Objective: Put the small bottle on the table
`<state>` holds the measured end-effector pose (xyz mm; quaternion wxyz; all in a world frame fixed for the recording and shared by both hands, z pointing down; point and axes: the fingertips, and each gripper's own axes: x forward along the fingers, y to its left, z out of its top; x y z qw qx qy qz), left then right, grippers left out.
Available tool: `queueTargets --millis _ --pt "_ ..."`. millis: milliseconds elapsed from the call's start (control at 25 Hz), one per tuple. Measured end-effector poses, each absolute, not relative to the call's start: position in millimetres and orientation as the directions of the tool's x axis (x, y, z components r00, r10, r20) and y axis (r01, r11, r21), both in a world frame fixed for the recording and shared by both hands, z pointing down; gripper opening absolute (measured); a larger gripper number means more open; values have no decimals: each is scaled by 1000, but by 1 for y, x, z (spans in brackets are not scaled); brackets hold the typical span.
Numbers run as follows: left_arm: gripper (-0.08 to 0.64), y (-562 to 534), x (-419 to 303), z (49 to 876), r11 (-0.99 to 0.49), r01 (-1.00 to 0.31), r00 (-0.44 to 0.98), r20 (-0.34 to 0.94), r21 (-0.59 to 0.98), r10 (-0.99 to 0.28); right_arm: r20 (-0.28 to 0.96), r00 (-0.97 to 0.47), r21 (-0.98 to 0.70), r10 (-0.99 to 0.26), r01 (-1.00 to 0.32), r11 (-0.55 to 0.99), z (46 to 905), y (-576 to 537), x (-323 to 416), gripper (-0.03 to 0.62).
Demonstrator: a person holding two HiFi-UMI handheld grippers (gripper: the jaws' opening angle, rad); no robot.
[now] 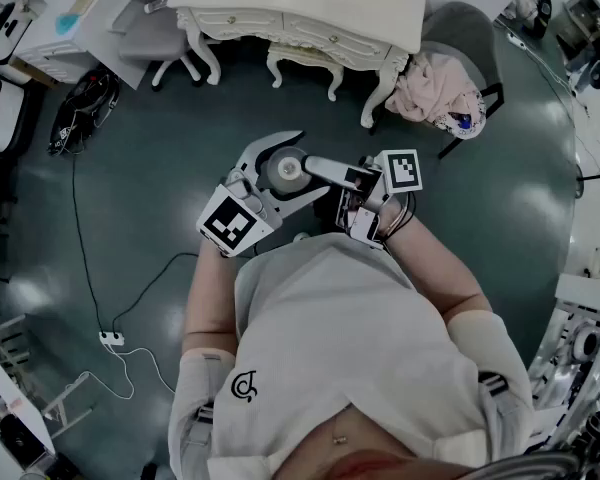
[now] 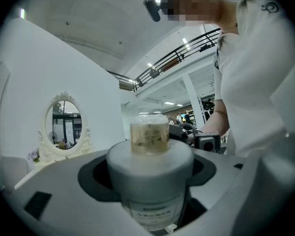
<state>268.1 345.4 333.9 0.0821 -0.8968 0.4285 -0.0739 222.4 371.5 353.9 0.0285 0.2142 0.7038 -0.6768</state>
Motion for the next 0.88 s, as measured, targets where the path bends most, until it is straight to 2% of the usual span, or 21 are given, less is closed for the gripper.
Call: queueTargets --millis 880 --pt "354 340 232 350 -570 -806 571 46 -157 -820 -251 -916 -966 312 258 -19 373 369 190 365"
